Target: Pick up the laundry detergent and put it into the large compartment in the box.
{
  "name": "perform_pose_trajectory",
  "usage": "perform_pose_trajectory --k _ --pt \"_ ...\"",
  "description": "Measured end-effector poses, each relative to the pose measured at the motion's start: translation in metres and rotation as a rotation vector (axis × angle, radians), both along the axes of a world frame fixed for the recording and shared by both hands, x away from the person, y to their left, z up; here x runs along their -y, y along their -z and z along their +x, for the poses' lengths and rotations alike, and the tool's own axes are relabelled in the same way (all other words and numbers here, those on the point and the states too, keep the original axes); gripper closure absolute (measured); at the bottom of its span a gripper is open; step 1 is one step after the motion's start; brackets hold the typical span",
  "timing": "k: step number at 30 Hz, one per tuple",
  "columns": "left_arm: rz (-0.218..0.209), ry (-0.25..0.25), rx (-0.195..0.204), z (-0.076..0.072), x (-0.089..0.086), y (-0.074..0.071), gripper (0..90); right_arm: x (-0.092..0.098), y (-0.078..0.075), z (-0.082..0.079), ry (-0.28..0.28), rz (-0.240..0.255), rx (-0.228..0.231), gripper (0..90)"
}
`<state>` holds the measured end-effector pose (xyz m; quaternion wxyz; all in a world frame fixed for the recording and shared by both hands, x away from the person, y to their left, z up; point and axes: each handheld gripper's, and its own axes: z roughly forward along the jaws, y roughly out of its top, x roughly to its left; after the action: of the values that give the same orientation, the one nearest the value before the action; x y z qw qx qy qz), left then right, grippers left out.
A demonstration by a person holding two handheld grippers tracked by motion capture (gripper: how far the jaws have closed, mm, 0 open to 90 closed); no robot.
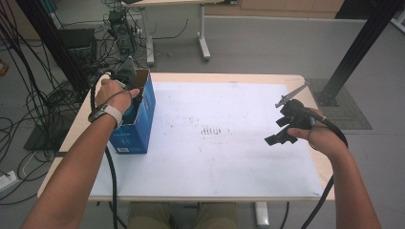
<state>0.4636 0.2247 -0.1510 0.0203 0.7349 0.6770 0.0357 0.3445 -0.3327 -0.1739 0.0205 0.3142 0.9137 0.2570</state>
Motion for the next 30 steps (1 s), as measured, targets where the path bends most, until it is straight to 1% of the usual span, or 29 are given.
perform_pose_trajectory --k 8,26,30 --pt "-0.004 -0.002 -0.003 -0.0003 -0.0015 0.0003 38.4 -0.0032 -0.0032 -0.0001 0.000 -0.005 0.001 6.4" --pt "-0.004 -0.003 -0.009 0.0006 -0.0014 0.0004 38.5 -0.0021 -0.0031 -0.0012 0.003 -0.004 0.001 6.4" --pt "-0.005 -0.003 -0.011 0.0012 -0.0015 0.0004 38.5 -0.0022 -0.0024 -0.0007 -0.004 -0.004 0.004 6.4"
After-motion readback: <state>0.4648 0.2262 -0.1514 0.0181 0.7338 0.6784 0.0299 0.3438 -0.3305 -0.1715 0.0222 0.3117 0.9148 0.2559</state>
